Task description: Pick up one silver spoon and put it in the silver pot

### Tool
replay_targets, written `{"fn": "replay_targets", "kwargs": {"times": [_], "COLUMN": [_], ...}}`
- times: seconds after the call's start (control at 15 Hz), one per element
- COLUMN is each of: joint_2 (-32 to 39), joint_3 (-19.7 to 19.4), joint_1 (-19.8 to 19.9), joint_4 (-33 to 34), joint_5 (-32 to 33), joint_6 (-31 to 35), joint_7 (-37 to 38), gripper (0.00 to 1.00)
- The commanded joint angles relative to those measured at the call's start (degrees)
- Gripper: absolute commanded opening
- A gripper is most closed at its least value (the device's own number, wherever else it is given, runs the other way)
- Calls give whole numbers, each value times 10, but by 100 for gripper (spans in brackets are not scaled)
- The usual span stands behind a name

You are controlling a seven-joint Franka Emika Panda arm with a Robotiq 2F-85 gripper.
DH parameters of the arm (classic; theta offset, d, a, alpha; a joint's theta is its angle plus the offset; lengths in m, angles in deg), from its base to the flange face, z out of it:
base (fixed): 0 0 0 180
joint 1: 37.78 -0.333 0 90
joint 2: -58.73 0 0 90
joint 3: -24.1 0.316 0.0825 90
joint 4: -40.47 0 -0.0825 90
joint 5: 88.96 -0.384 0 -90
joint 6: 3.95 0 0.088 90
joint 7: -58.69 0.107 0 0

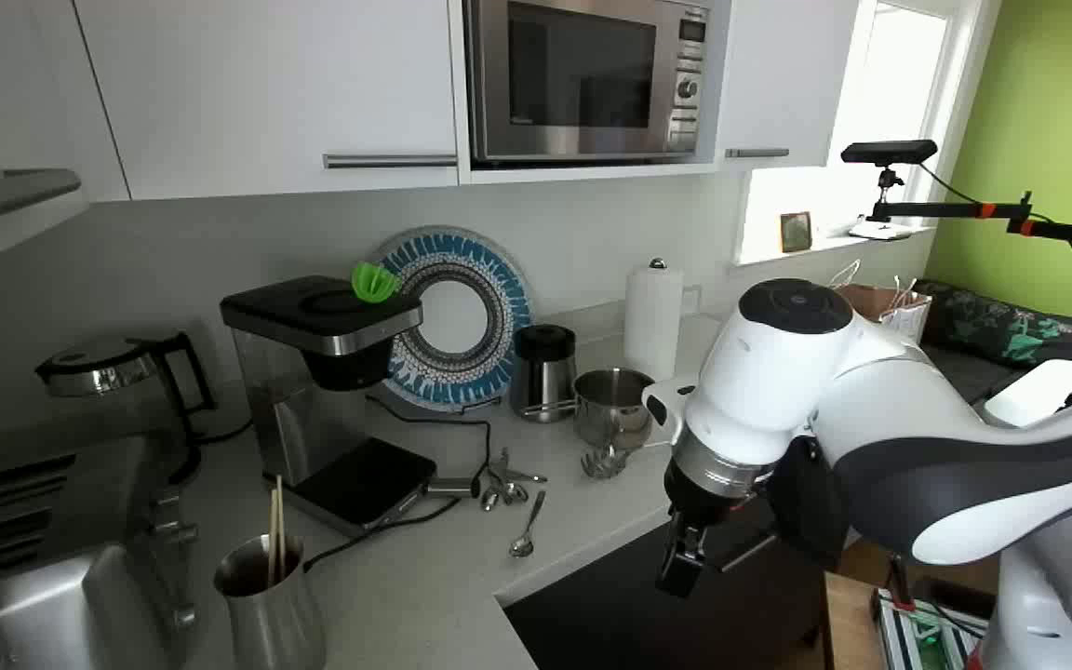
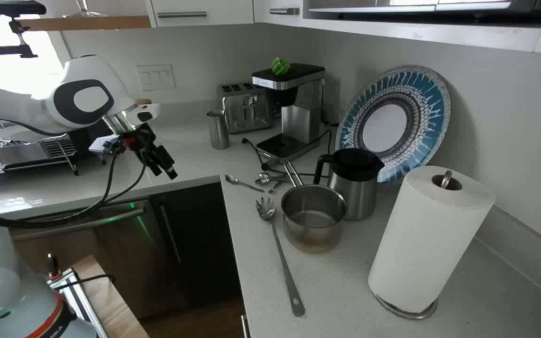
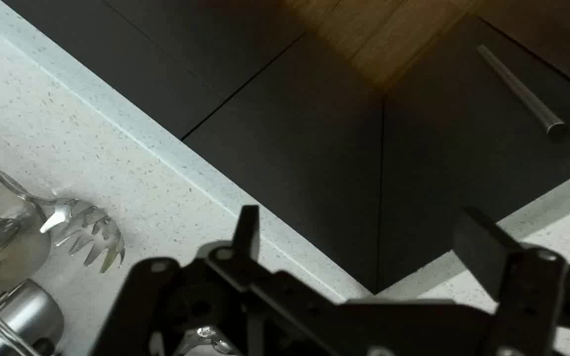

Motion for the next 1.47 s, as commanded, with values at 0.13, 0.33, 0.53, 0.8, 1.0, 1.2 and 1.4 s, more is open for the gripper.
{"fn": "replay_targets", "kwargs": {"times": [0.13, 0.33, 0.53, 0.8, 1.0, 1.2, 1.4], "joint_2": [3, 3, 3, 8, 39, 91, 166], "joint_3": [-13, -13, -13, 17, 22, 16, 14], "joint_1": [-13, -13, -13, 25, 77, 108, 111], "joint_4": [1, 1, 1, 7, 40, 75, 122], "joint_5": [10, 10, 10, 57, 158, 234, 266], "joint_6": [-3, -3, -3, 3, 10, 25, 60], "joint_7": [7, 7, 7, 49, 78, 84, 120], "gripper": [100, 100, 100, 100, 100, 100, 100]}}
